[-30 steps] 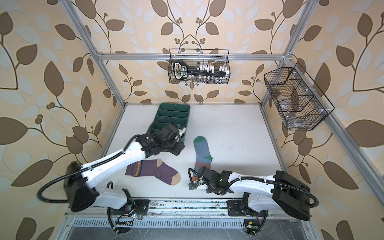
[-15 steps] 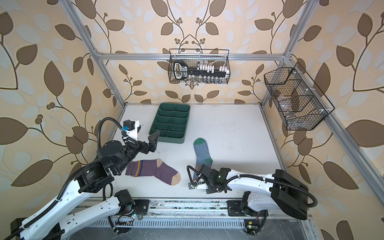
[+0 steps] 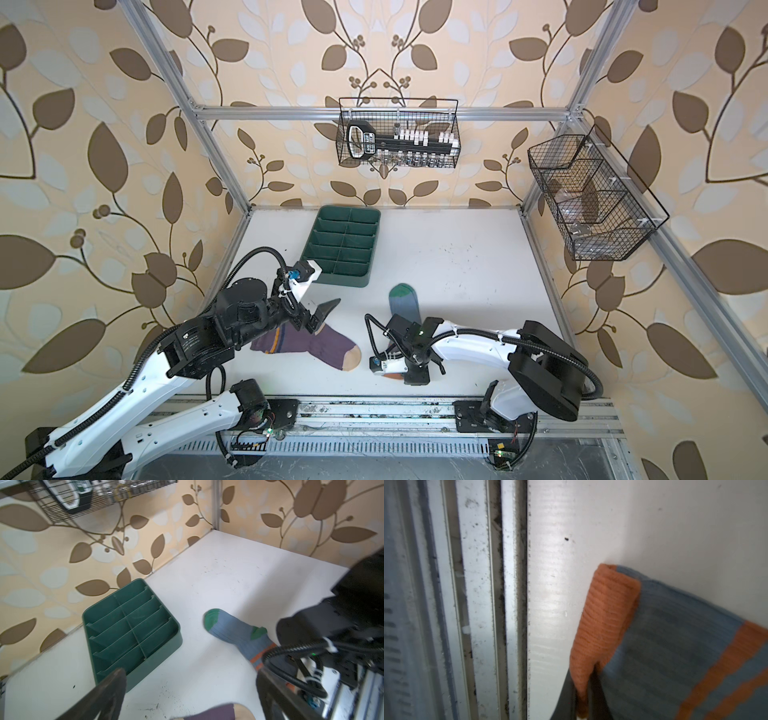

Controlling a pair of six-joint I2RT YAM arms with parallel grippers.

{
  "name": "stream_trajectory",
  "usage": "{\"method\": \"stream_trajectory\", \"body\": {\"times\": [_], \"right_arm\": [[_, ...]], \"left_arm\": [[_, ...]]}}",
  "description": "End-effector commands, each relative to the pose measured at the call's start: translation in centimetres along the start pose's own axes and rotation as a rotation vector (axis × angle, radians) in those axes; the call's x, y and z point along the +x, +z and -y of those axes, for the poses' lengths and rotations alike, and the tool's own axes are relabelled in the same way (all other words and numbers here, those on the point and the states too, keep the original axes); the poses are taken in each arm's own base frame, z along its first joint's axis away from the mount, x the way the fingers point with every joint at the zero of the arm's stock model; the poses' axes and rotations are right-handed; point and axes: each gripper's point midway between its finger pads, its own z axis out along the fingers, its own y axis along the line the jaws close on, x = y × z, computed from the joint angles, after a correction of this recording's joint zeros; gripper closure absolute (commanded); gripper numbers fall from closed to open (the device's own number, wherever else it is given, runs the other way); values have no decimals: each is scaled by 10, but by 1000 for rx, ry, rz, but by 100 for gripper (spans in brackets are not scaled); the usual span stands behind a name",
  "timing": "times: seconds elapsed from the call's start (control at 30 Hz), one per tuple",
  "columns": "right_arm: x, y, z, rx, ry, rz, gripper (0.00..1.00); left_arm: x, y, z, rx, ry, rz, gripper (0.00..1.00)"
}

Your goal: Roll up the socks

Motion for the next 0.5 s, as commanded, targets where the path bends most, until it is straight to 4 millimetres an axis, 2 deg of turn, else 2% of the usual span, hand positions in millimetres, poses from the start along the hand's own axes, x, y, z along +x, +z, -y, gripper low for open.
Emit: {"method": "stream_trajectory", "body": {"times": [0.0,0.1,0.2,0.27,0.37,0.47], "right_arm": [[9,3,-17,-159,89,-21,100],[5,3,-5,-204,156,-11,100],[11,12,-3,-235,186,-66,100],[18,19,-1,-234,200,-92,100],[26,22,9,-212,233,-118,100],[25,16,30,-181,288,-86,100]], "left_arm": [[-6,-2,36,204,107,9,6],[-4,12,45,243,26,-36,11],[2,20,73,359,15,-112,20],[17,25,93,427,69,-172,18],[52,32,120,465,246,-279,19],[88,43,133,435,425,-351,18]]}}
